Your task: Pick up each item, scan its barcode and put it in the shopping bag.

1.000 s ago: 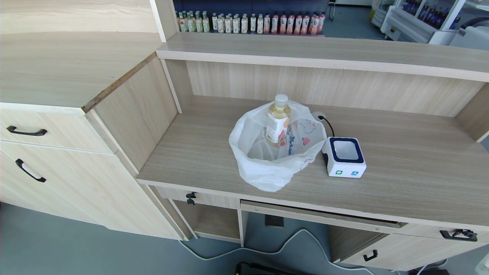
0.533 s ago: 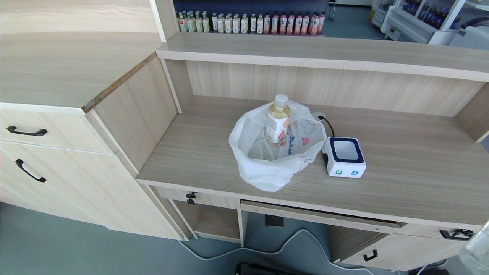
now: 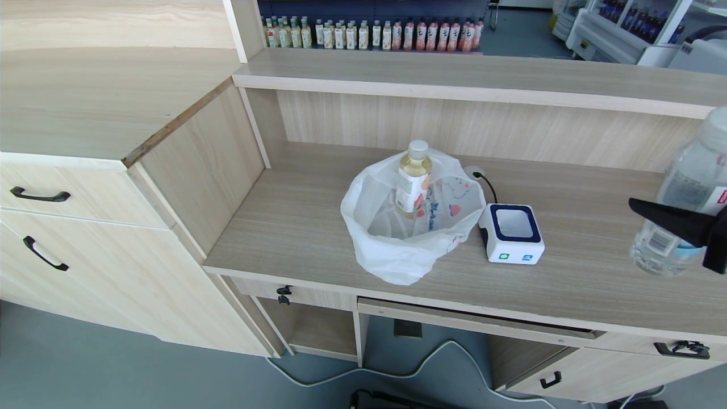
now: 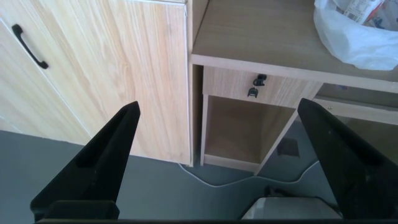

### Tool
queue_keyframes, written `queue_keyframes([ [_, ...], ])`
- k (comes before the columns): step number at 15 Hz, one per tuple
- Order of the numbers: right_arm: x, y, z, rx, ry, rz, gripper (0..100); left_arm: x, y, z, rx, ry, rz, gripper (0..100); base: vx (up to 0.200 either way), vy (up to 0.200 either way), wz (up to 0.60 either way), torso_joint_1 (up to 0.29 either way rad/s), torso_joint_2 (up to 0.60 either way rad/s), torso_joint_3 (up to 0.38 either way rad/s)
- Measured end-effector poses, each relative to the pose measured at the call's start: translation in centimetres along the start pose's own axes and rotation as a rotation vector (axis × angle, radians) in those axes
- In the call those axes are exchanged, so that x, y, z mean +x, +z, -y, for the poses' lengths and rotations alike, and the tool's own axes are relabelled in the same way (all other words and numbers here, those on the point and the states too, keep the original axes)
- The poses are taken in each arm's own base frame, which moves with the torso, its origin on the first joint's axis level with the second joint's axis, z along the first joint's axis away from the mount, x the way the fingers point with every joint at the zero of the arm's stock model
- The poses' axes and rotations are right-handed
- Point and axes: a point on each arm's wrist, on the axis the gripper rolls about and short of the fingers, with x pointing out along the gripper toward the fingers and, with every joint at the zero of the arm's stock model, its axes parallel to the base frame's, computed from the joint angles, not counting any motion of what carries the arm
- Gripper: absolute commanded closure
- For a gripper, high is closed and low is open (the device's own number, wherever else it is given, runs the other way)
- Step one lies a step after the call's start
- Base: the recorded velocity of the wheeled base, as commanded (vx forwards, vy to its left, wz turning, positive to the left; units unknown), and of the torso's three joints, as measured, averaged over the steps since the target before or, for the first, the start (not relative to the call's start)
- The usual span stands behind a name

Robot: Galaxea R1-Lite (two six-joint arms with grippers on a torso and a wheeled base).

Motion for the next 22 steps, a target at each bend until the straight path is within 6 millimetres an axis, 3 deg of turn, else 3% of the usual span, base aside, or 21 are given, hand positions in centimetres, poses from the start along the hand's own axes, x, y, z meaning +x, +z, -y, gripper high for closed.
queue_keyframes([
  [2,1.0,-1.5,1.8,-0.114,-0.082,-0.091,100,0.0,0.0,0.0,0.0,0.0,0.0,0,0.0,0.0,0.0,0.0,0.0,0.0],
  [7,3.5,-3.1,4.6,-0.338,-0.197,-0.095,100,0.0,0.0,0.0,0.0,0.0,0.0,0,0.0,0.0,0.12,0.0,0.0,0.0],
  [13,6.4,-5.8,7.2,-0.559,-0.143,-0.038,100,0.0,0.0,0.0,0.0,0.0,0.0,0,0.0,0.0,0.5,0.001,0.0,0.004],
  [17,9.7,-8.4,8.2,-0.682,-0.147,0.055,100,0.0,0.0,0.0,0.0,-0.001,0.0,0,0.0,0.0,0.0,0.0,0.0,0.0],
  [22,13.2,-13.2,7.4,-0.782,0.019,0.182,100,0.0,0.0,0.0,0.0,0.0,0.0,0,0.0,0.0,0.0,0.0,0.0,0.0],
])
